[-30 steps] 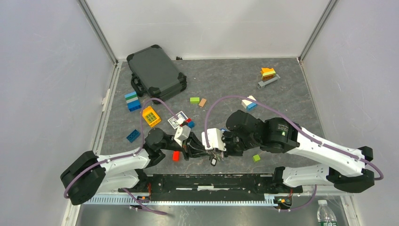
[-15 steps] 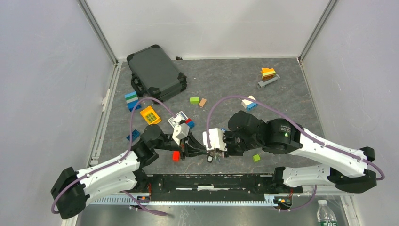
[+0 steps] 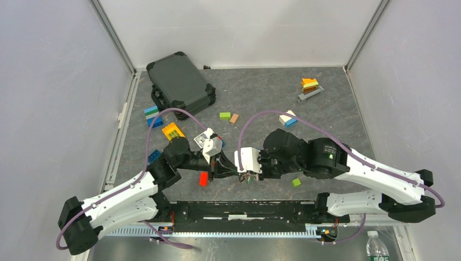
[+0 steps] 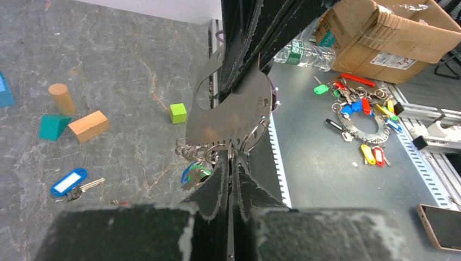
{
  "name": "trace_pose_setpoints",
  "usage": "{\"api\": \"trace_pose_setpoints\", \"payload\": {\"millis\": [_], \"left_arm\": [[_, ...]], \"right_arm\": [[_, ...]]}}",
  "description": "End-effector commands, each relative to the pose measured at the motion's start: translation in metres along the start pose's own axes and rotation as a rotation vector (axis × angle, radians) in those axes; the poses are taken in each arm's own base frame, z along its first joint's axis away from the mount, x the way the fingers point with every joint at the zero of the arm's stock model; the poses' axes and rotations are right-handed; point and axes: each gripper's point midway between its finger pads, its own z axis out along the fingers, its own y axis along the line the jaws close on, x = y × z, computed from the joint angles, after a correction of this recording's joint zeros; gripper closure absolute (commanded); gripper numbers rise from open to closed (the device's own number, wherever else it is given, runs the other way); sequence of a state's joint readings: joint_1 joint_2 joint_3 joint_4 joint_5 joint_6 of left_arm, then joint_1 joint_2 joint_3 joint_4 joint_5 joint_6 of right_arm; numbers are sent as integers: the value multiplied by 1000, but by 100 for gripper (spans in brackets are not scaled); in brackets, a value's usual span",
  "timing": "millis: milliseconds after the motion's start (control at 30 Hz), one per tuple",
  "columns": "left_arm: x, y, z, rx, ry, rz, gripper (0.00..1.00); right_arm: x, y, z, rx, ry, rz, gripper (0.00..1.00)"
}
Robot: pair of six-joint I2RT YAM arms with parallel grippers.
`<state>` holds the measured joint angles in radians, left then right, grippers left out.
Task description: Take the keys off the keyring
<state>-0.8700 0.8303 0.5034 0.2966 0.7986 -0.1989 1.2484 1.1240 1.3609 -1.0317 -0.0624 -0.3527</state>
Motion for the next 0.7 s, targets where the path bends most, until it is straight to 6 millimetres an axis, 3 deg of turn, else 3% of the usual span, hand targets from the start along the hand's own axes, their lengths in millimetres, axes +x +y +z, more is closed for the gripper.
{"api": "trace_pose_setpoints", "payload": {"millis": [0,167,433,667], "left_arm": [[-20,-21,-6,69,19,66,98],[-22,-23,-14,35,66,70,98],[-31,-33,-22,49,80,109,98],[-34,-43,-23,106,97,139,98]], "right_arm": [[8,-36,-14,206,31,20,100],[3,-42,-18,249,-8,20,100],[-2,-27,-8,158,-53,1,100],[-15,-31,-10,183,-109,-4,100]]}}
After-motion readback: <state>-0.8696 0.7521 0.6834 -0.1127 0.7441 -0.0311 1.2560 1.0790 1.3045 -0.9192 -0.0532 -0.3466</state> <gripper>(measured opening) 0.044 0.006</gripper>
